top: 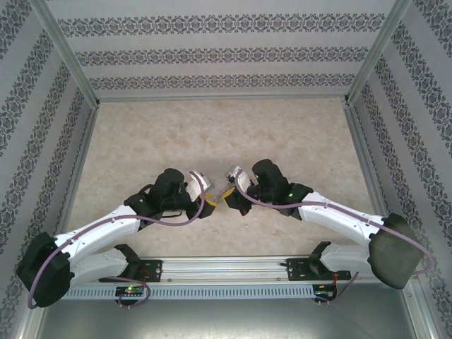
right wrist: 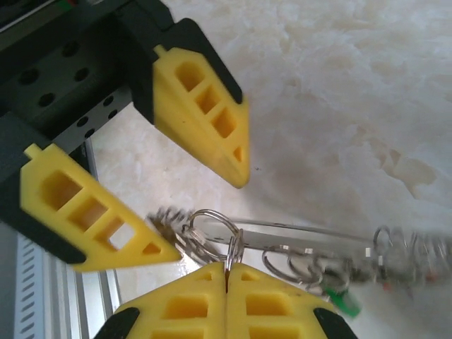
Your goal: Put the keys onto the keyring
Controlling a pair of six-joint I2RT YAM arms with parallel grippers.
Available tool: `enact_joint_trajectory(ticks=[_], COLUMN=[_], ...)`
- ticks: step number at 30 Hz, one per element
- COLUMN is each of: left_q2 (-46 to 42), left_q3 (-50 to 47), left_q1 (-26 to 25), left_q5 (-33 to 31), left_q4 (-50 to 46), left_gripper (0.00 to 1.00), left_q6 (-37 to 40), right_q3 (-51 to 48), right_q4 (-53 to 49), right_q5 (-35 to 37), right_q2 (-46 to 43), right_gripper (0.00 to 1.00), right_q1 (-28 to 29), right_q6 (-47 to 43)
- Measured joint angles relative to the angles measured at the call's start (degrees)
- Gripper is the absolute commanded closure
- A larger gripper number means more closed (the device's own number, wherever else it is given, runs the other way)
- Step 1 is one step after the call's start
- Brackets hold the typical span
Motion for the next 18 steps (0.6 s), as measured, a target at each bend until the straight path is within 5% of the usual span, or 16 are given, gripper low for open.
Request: enact_joint_trajectory(ticks=[8,18], left_q2=[0.35,3.45], left_q3=[0.02,1.14], left_q1=[0.0,0.04], left_q5=[-0.17,1.31], left_q4=[-3.87,-5.16], left_gripper=[0.76,1.0], left_q6=[4.9,11.32], right_q3=[0.52,5.18], right_q4=[-1.25,-5.03], right_q5=[0.28,0.24], right_q2=[0.61,5.27], right_gripper=[1.0,1.0], right_q1=[0.0,0.46], right_q6=[2.16,10.91])
